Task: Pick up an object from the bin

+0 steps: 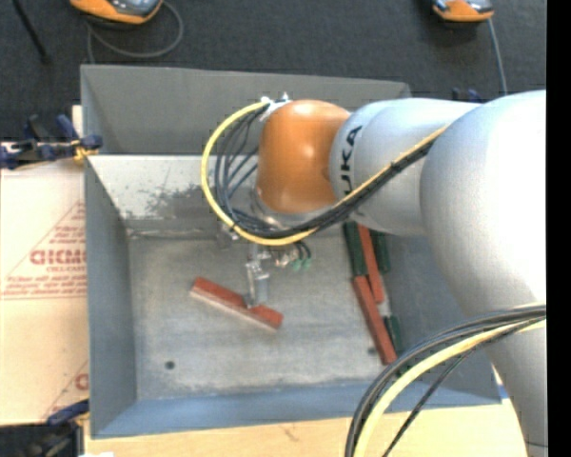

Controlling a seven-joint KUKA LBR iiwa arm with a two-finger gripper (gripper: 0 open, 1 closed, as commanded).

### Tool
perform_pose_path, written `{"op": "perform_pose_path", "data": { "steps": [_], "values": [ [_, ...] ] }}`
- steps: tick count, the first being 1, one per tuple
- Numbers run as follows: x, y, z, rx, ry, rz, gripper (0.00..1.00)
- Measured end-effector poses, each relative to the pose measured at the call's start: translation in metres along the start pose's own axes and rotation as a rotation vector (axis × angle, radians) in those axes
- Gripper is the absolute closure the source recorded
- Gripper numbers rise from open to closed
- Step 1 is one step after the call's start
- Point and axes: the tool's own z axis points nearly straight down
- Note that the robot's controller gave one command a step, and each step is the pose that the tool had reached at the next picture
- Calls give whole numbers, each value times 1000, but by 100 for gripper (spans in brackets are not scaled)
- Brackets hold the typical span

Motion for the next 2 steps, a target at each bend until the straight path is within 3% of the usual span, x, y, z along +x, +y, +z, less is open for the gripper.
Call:
{"op": "perform_pose_path", "data": {
  "steps": [1, 2],
  "values": [
    [-2, -24, -98, 6, -8, -109, 0],
    [31, 24, 13, -2, 10, -173, 0]
  ]
}}
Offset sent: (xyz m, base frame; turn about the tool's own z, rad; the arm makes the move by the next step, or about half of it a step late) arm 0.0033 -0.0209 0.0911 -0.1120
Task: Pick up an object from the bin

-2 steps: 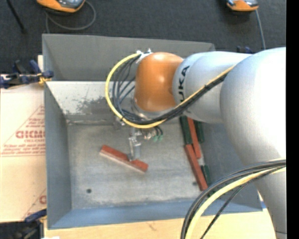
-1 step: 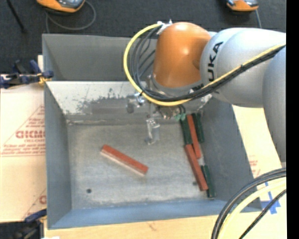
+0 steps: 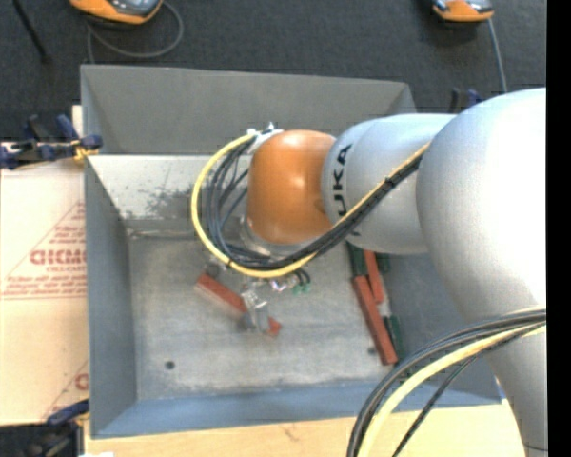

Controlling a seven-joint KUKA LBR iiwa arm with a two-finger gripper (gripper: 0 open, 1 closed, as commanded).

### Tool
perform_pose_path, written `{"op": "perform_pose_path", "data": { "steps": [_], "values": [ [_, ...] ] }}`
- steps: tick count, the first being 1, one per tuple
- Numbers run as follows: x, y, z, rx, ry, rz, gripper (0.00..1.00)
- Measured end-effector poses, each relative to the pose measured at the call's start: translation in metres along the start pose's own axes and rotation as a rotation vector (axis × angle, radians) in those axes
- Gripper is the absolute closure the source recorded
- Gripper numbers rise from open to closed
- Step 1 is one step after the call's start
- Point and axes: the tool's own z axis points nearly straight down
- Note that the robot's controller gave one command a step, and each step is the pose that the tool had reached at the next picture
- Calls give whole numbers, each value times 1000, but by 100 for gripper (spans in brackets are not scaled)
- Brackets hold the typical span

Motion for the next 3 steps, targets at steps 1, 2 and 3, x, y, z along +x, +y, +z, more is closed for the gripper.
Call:
{"op": "perform_pose_path", "data": {
  "steps": [1, 2, 3],
  "values": [
    [-4, -4, -9, 5, -11, 7, 100],
    [-9, 7, -9, 12, -17, -199, 100],
    [-38, -2, -144, 10, -17, -314, 100]
  ]
}}
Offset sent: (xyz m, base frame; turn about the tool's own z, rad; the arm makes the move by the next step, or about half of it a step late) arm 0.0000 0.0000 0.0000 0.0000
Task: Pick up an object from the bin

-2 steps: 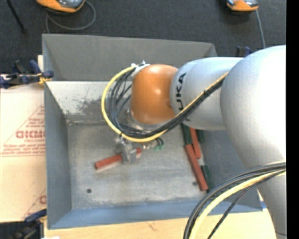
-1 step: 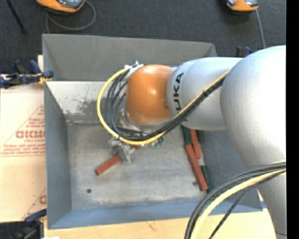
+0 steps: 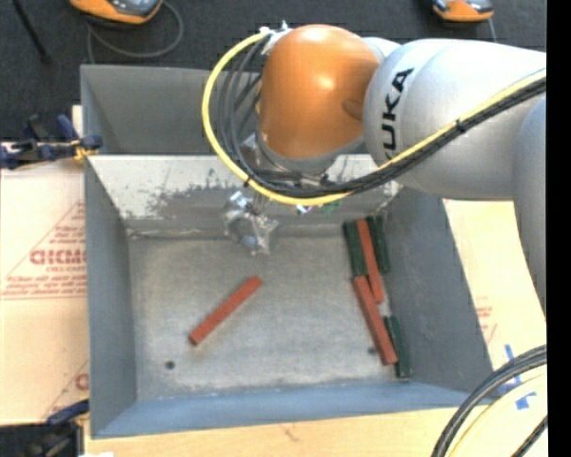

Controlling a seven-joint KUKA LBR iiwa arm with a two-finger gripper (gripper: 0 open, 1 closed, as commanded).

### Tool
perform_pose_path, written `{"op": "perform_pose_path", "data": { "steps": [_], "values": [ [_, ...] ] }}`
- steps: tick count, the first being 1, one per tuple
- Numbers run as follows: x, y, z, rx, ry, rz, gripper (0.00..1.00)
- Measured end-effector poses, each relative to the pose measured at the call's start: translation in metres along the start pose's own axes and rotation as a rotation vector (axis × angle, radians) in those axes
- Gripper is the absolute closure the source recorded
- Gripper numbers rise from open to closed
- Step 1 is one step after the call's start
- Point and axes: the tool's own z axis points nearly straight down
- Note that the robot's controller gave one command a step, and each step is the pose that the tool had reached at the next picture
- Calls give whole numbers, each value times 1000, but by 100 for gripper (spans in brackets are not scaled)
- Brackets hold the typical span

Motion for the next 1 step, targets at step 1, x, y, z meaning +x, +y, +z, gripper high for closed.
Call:
{"op": "perform_pose_path", "data": {
  "steps": [1],
  "values": [
    [1, 2, 5, -8, 7, 2, 0]
  ]
}}
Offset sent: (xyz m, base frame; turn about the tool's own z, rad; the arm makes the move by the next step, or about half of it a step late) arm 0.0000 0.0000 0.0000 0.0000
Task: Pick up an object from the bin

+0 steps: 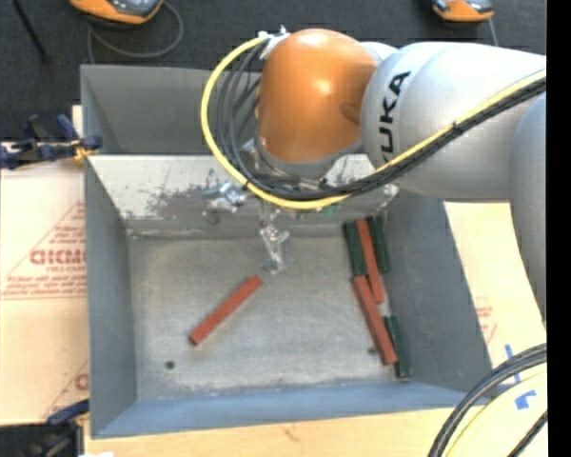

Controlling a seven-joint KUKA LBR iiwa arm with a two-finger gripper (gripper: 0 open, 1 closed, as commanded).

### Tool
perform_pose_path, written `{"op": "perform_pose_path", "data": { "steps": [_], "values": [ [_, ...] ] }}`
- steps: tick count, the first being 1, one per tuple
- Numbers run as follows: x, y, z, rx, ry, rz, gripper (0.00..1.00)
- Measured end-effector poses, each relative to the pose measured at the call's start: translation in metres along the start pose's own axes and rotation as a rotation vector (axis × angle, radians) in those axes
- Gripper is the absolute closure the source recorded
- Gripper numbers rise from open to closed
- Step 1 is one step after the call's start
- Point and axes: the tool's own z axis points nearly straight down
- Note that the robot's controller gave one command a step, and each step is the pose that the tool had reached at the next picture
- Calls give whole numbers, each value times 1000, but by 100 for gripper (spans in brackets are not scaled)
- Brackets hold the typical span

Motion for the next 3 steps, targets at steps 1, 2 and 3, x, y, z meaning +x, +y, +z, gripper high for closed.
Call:
{"op": "perform_pose_path", "data": {
  "steps": [1, 2, 3],
  "values": [
    [32, 41, 139, -6, 8, -145, 0],
    [30, 38, 134, -1, 1, -141, 100],
    [34, 49, 17, 5, -4, -96, 100]
  ]
}}
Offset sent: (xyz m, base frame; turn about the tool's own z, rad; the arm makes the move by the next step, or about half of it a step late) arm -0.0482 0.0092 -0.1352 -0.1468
